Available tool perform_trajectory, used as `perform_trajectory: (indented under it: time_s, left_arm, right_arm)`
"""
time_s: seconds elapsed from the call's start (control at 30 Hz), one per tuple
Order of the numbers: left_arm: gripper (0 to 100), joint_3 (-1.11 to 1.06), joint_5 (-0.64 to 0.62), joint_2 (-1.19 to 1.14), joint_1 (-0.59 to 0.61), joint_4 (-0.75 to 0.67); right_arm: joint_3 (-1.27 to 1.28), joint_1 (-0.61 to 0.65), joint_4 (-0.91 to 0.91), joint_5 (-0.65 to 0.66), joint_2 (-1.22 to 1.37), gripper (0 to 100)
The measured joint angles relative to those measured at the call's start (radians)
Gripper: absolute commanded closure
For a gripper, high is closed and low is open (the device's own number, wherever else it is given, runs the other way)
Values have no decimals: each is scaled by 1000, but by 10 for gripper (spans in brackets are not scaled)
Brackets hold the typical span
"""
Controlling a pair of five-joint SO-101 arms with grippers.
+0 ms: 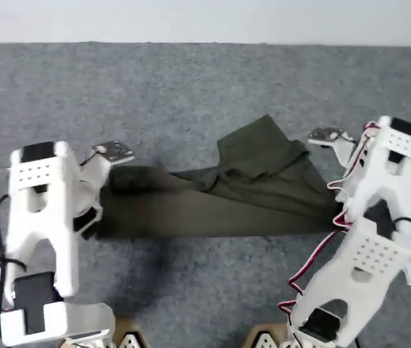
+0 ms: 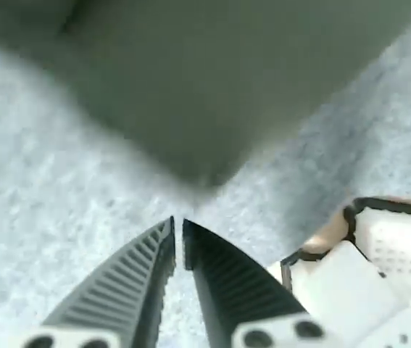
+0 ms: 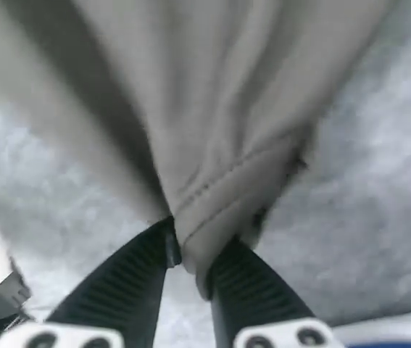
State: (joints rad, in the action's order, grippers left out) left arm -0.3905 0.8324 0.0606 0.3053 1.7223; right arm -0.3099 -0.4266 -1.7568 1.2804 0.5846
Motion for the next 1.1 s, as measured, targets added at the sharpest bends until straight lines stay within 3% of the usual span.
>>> perform_trajectory:
  time_s: [0.13,0.33,0.5,0.57,0.7,0.83,0.97,1.1]
  left_arm:
    - [985,0,43,2,84,0]
    - [984,26,51,2,199,0]
    - [984,155,-34,2,195,0]
    - [985,213,-114,2,150,0]
    - [985,269,-276,2,25,0]
    - [985,269,-361,2,-75,0]
    - [985,218,-377,2,-68,2]
    - [985,201,-384,2,18,2]
  right_arm:
    - [84,-38,0,6,-97,943]
    - [94,-48,0,8,-235,712]
    - [94,61,0,8,-338,585]
    - [94,133,2,3,-347,578]
    - [94,276,91,-130,-348,578]
    - [94,402,181,-213,-348,578]
    - [94,497,236,-253,-285,578]
    - [94,525,325,-321,-187,578]
